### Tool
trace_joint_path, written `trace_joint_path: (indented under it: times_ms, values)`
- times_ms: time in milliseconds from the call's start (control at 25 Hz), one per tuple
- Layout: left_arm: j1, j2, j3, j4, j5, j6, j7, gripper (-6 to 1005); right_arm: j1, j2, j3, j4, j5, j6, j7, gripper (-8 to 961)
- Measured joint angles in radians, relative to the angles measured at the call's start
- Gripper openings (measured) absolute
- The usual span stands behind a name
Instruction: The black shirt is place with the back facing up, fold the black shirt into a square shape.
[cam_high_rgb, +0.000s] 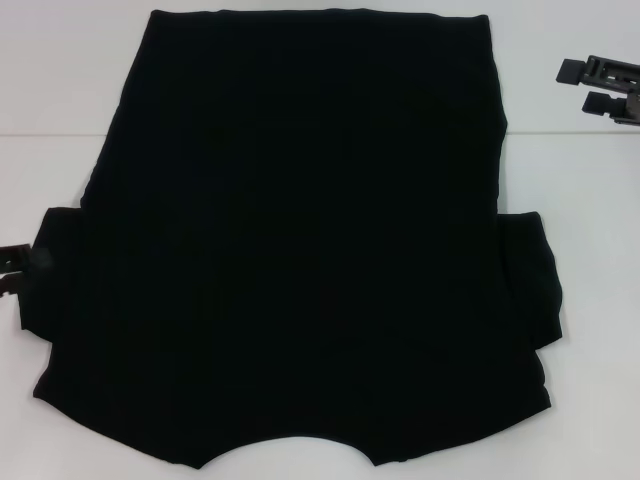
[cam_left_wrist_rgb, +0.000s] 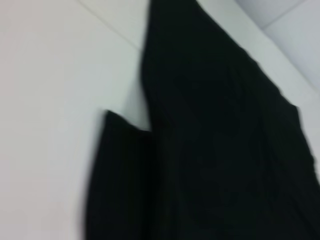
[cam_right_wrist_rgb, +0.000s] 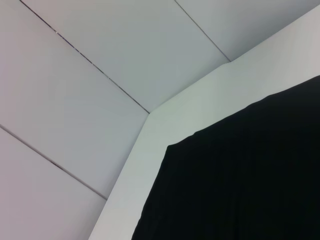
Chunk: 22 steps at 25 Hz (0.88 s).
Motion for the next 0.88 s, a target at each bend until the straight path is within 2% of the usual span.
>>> trace_joint_path:
  times_ms: [200,280,520,880]
  values:
    - [0.008,-0.003,-0.001,0.0,0.037,-0.065,-0.005,671,-0.006,-0.002,0.002,0.0,0.0,-0.019,0.0,899]
    - [0.011,-0.005,-0.002,0.0,0.046,-0.076,-0.01,580,-0.007,-0.002,0.002,0.0,0.0,-0.025,0.001,899]
    - [0.014,-0.01,0.02,-0.017,0.059,-0.114,-0.012,453,-0.012,-0.003,0.002,0.003,0.001,-0.028,0.002,897]
    - [0.008,-0.011,0.026,-0.069,0.092,-0.188,-0.013,455,-0.015,-0.003,0.002,0.007,0.005,-0.029,0.003,894]
